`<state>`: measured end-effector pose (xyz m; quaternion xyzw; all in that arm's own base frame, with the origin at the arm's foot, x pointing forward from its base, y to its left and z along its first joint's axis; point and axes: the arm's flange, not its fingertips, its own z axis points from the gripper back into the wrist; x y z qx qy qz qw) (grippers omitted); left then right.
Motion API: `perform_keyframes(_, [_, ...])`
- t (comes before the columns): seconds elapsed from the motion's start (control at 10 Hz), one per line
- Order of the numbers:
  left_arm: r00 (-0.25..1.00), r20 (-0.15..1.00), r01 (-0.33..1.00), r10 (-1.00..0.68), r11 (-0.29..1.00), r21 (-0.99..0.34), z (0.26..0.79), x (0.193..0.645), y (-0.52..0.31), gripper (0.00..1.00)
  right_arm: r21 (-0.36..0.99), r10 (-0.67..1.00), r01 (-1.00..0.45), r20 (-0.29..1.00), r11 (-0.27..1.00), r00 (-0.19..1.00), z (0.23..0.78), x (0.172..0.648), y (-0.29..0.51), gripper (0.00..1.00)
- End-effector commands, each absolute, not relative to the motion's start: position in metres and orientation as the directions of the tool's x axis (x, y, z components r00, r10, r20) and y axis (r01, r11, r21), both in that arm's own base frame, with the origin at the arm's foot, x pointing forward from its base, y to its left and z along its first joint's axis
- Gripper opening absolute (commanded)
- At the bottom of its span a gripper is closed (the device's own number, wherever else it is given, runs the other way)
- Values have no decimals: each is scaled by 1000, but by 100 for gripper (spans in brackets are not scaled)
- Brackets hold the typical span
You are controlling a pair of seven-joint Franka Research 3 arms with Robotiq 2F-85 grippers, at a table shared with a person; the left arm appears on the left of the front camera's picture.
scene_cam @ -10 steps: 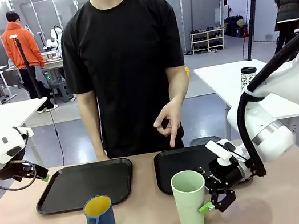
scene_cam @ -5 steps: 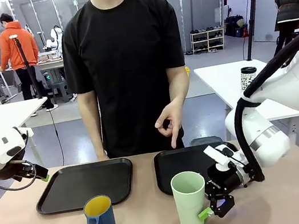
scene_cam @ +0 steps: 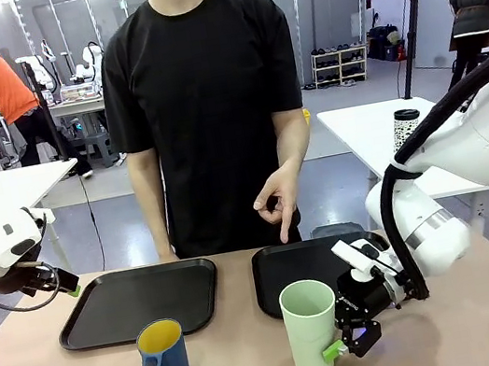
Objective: Sort and store the cups by type.
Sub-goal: Pick up the Reusable plastic cup.
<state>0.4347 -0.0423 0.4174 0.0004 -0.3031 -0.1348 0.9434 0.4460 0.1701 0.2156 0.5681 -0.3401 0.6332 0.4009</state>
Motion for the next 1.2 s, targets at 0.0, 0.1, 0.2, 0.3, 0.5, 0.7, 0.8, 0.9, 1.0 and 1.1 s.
perform_keyframes(0.0, [780,572,253,-253,964,82,418,435,-41,100,-25,76,-883,995,-468,-69,199,439,168,100])
perform_keyframes(0.1, [780,572,253,-253,964,82,418,435,-41,100,-22,76,-880,995,-474,-66,198,438,168,100])
perform_keyframes(0.2, [780,572,253,-253,964,82,418,435,-41,100,-21,75,-878,995,-478,-64,198,438,168,100])
perform_keyframes(0.3, [780,572,253,-253,964,82,418,435,-41,100,-25,73,-876,995,-481,-69,198,438,169,97])
perform_keyframes(0.5, [780,572,253,-253,964,82,418,435,-41,100,-34,81,-875,993,-483,-83,195,437,169,83])
perform_keyframes(0.7, [780,572,253,-253,964,82,418,435,-41,100,-26,88,-871,993,-490,-79,193,437,170,66])
perform_keyframes(0.8, [780,572,253,-253,964,82,418,435,-41,100,-31,93,-866,992,-500,-89,194,435,170,62])
perform_keyframes(0.9, [780,572,253,-253,964,82,418,435,-41,100,-28,96,-864,991,-503,-88,195,434,171,62])
perform_keyframes(1.0, [780,572,253,-253,964,82,418,435,-41,100,-28,99,-869,991,-493,-88,198,433,172,62])
perform_keyframes(1.1, [780,572,253,-253,964,82,418,435,-41,100,-32,84,-878,993,-478,-82,207,431,172,62])
